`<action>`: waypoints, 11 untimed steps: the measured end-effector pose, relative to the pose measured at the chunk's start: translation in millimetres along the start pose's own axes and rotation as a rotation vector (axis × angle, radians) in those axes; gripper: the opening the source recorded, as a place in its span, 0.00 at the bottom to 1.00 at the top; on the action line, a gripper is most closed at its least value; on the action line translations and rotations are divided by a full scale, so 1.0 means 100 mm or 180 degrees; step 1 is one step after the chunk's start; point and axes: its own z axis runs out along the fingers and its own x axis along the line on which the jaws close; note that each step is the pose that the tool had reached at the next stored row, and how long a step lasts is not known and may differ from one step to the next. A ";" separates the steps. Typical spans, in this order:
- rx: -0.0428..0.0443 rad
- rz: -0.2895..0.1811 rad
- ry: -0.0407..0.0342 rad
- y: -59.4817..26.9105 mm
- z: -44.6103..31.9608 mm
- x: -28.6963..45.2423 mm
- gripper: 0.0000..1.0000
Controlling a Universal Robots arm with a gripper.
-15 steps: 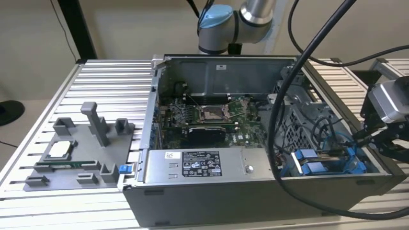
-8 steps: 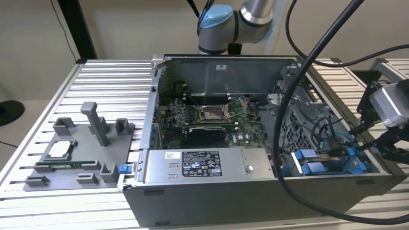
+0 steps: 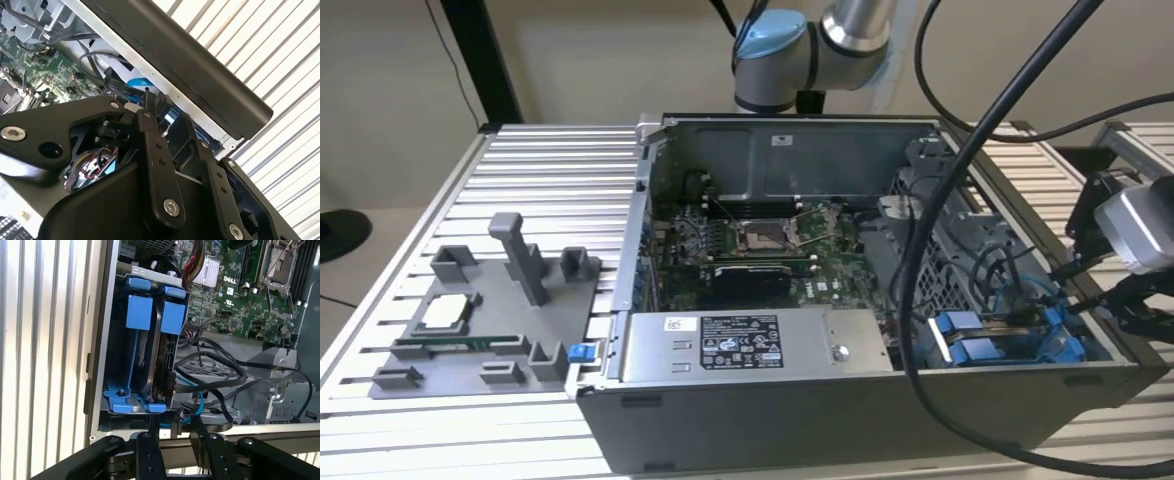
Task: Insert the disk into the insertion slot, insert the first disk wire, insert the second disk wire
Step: 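Insert the second disk wire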
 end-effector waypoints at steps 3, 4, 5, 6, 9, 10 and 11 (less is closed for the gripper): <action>0.0003 -0.0004 -0.0012 -0.005 0.005 0.025 1.00; 0.0003 -0.0004 -0.0013 -0.005 0.006 0.026 1.00; 0.0004 -0.0004 -0.0016 -0.006 0.006 0.028 1.00; 0.0006 -0.0003 -0.0031 -0.006 0.006 0.031 1.00; 0.0015 0.0003 -0.0109 -0.006 0.008 0.033 1.00; 0.0020 0.0006 -0.0142 -0.005 0.010 0.035 1.00; 0.0024 0.0009 -0.0171 -0.005 0.012 0.037 1.00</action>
